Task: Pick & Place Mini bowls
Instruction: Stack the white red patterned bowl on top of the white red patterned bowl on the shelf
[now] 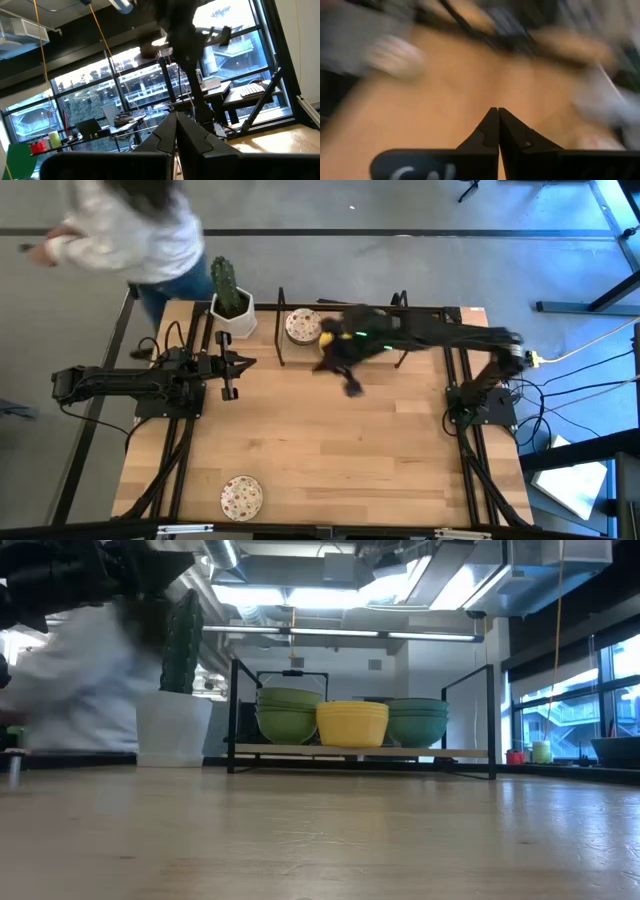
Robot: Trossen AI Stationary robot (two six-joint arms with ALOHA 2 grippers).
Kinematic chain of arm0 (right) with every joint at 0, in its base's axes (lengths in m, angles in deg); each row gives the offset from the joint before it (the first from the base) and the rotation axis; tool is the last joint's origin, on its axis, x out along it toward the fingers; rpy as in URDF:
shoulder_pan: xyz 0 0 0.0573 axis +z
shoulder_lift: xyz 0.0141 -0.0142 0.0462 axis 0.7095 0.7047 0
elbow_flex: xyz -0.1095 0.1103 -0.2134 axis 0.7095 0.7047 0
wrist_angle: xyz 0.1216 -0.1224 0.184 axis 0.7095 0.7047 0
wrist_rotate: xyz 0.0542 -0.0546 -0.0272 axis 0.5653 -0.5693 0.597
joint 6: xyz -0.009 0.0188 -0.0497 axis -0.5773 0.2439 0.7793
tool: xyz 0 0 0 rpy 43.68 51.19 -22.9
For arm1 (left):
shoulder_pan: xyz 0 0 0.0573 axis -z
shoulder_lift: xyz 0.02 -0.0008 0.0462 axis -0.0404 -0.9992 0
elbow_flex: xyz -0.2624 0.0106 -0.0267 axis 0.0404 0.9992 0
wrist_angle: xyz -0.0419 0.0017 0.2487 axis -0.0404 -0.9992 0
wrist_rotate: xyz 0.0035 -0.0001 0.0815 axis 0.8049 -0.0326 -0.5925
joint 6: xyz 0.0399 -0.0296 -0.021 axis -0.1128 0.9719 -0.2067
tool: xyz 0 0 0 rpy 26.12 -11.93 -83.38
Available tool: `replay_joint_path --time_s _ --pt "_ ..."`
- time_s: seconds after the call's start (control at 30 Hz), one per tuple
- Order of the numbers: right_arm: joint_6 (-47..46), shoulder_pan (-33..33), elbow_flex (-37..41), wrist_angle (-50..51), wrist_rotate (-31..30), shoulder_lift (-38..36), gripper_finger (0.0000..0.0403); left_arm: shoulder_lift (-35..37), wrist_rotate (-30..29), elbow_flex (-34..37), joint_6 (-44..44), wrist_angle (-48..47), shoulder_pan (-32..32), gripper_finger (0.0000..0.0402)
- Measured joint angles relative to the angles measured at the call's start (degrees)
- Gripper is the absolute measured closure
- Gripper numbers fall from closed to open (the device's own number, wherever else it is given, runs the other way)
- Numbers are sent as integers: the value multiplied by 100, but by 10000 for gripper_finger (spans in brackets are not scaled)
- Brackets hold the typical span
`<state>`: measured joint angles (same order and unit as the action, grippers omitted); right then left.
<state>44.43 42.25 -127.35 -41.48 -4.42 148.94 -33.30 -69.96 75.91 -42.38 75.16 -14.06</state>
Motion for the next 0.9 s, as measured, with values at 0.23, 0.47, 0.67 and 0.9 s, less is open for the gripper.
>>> replay_joint_path --time_s 0.23,0.47,0.67,0.9 --pt "-759 1055 1255 -1324 1307 -1548 401 2 -74 2 0 -2 0 398" --pt "-1079 1682 4602 -3814 361 -3622 401 2 -74 0 2 0 2 394" --pt "-1624 1664 7274 -6046 193 -4865 401 2 -84 0 2 0 0 399" --pt "-1644 1660 8668 -6838 -111 -5547 401 -2 42 0 175 -443 2 396"
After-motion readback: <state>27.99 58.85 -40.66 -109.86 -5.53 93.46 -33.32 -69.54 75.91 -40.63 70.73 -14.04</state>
